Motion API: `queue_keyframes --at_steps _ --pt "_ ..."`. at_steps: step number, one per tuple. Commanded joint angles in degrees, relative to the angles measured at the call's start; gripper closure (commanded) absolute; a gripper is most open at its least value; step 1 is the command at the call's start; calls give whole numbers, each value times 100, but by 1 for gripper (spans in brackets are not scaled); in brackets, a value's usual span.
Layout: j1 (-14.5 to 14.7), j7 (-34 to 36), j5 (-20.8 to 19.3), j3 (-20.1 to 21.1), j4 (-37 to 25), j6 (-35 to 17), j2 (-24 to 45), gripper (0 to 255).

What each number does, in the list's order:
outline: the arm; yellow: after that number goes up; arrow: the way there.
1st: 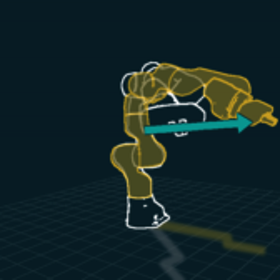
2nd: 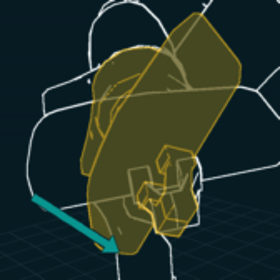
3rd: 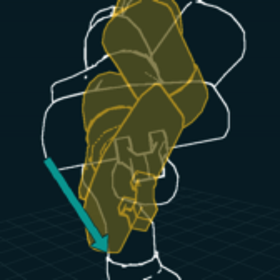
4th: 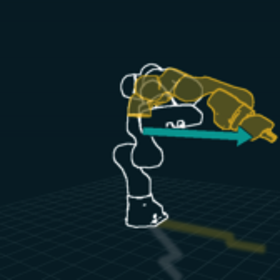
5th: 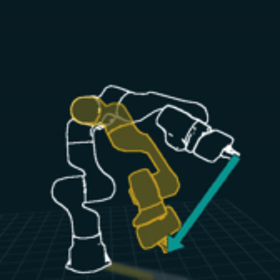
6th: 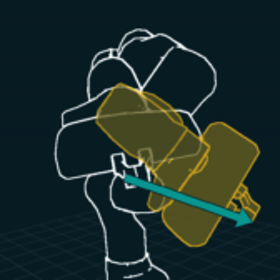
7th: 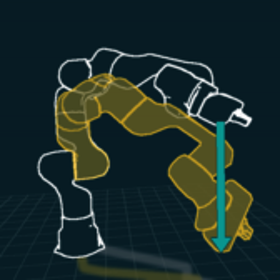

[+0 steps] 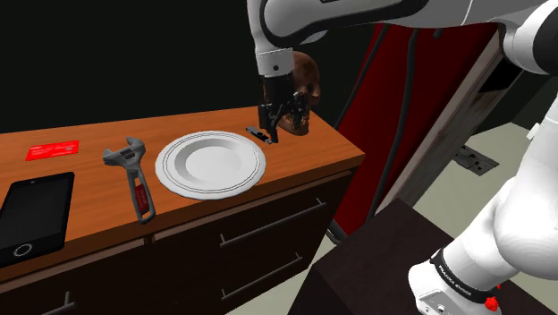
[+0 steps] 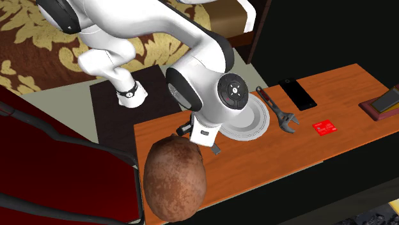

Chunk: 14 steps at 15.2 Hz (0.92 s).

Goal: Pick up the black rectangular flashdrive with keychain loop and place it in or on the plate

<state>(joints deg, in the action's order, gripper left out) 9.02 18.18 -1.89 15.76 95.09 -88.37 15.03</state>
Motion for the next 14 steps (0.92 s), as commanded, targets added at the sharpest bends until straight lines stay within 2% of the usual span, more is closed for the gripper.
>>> queue_keyframes --at_steps 1,7,14 --pt "31 48 -66 -7 -324 -1483 302 0" --pt "50 55 -74 -41 127 -1975 343 0" --pt "42 57 -77 -31 127 -1975 344 0"
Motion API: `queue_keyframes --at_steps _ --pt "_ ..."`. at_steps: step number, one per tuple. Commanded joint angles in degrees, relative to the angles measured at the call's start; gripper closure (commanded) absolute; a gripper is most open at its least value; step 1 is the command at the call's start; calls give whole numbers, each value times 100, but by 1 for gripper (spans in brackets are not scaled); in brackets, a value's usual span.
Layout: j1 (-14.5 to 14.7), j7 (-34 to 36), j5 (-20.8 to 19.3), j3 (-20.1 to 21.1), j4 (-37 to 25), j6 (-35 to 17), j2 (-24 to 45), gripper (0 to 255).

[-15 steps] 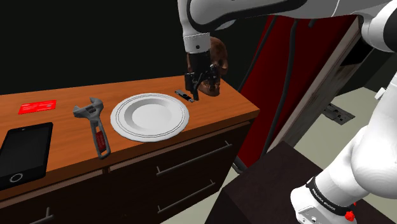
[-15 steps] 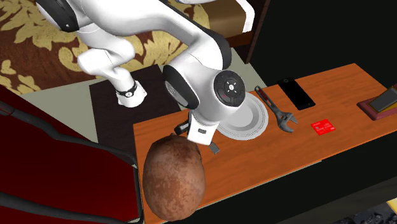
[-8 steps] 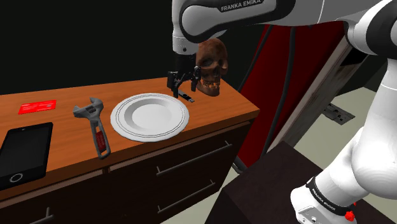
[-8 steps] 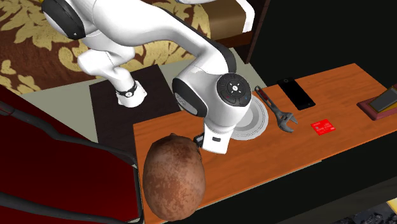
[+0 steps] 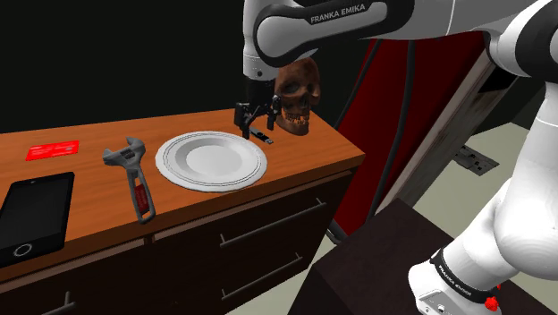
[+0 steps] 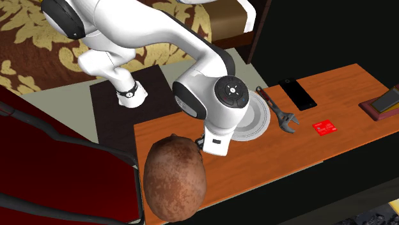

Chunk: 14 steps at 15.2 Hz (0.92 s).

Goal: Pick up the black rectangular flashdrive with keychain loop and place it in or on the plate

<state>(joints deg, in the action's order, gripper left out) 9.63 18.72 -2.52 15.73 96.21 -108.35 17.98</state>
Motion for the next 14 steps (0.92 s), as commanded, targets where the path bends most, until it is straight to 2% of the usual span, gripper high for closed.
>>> queue_keyframes --at_steps 1,2,9,14 --pt "-20 2 -15 -27 15 23 49 0" --pt "-12 17 -9 -20 37 21 28 255" --pt "-22 13 4 -18 139 -21 -35 255" --pt "-22 -4 3 -20 -135 231 -11 255"
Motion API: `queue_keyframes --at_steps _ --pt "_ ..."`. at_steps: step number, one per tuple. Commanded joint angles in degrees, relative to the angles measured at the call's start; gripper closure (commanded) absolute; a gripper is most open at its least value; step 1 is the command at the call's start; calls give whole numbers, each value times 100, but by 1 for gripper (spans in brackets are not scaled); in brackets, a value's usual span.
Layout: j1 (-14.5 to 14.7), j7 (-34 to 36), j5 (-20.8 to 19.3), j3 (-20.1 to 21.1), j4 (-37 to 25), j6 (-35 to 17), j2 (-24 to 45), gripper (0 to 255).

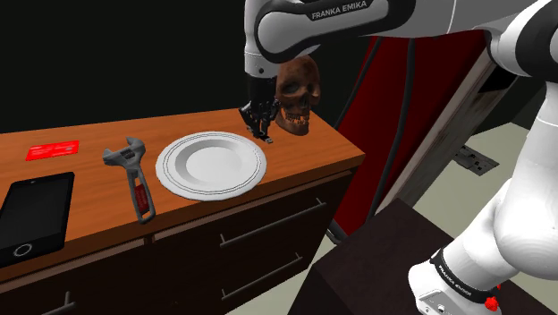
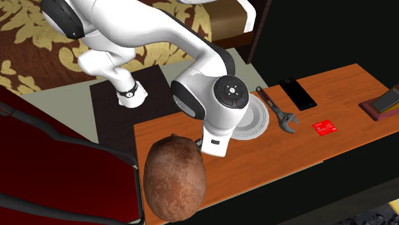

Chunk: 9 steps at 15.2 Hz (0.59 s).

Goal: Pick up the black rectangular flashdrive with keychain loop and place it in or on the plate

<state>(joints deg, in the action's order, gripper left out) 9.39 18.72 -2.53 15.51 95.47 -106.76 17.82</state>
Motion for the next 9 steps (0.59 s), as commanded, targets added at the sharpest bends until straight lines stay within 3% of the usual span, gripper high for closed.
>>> queue_keyframes --at_steps 1,9 --pt "2 -4 9 4 -116 143 -11 255" --pt "7 -9 37 18 -605 723 -105 255"
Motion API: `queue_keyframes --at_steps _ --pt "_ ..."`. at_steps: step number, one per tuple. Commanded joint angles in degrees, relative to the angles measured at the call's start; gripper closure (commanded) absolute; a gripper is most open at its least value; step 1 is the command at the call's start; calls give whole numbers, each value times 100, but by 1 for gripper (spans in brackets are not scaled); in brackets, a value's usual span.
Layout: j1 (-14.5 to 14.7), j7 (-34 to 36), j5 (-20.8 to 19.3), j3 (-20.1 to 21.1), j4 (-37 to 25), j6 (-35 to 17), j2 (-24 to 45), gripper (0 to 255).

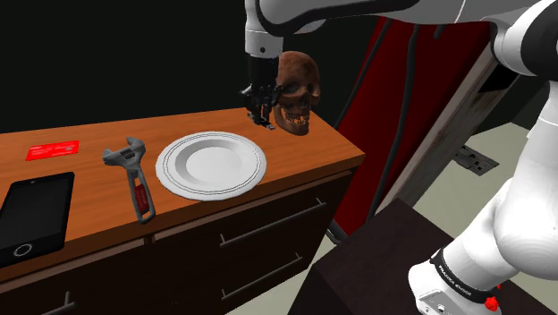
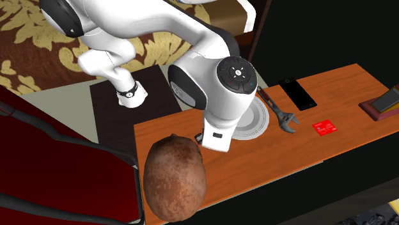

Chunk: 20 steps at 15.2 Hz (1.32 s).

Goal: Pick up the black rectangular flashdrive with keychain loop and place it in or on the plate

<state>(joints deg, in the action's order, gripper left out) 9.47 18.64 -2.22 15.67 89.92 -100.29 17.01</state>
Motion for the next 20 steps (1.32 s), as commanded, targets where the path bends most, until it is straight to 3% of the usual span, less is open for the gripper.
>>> queue_keyframes --at_steps 1,5,12,18,20 --pt "1 0 9 4 -118 150 -30 255" --pt "10 3 13 10 -402 443 -41 255" --pt "623 887 -61 303 -761 525 230 255" --pt "1230 1641 -211 507 -1423 713 703 255" --pt "1293 1716 -229 521 -1424 659 758 255"
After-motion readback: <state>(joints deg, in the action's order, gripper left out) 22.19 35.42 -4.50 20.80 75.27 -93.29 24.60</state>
